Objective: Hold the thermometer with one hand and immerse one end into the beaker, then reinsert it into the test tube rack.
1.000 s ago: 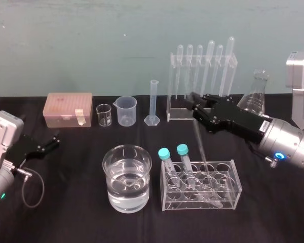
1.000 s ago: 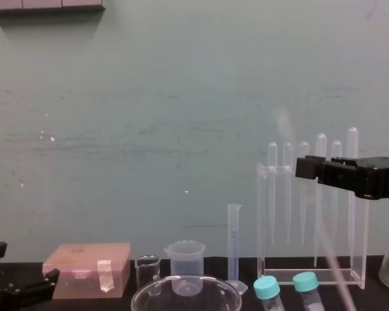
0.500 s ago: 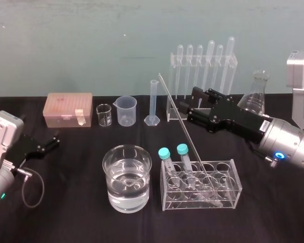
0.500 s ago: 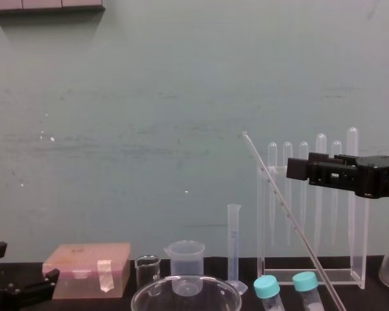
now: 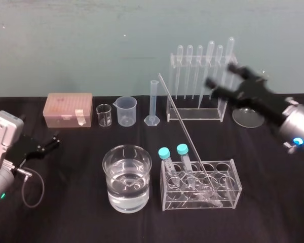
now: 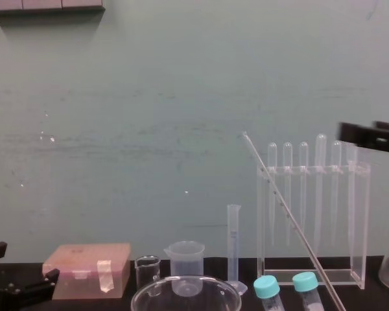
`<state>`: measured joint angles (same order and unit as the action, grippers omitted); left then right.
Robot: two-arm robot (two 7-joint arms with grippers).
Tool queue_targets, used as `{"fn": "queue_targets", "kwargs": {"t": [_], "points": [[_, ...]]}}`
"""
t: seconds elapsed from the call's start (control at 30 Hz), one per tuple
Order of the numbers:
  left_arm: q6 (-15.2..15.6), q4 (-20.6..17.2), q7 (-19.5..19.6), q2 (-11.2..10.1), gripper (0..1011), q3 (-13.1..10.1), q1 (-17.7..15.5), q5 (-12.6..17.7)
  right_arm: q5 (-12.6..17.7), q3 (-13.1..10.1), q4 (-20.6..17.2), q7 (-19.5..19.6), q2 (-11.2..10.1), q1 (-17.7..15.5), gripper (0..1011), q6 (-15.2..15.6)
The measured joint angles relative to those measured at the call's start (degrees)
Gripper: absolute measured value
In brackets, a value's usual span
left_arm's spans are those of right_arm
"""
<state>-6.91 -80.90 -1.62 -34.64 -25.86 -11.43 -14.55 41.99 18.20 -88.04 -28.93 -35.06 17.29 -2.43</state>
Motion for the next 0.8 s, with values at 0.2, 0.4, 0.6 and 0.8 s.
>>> {"fn": "queue_targets", "kwargs": {"t": [0.2,0.4,0.6,0.8], "points": [[0.0,0.0,0.0,0.0,1008,0.0,0.0,0.0,-10.1,-2.1,2.4,16.4,0.2,-2.7,1003,1.6],[0.0,0.0,0.0,0.0,1008,0.0,0.0,0.0,-15.8,-0.3,5.1,23.4,1.4,-4.7,1003,6.4],[0.0,0.0,0.0,0.0,1008,0.0,0.0,0.0,-17.3,0.3,6.6,24.7,2.3,-5.3,1003,7.7],[0.0,0.0,0.0,0.0,1008,0.0,0.0,0.0,-17.2,0.3,6.4,24.6,2.2,-5.2,1003,7.6]]}}
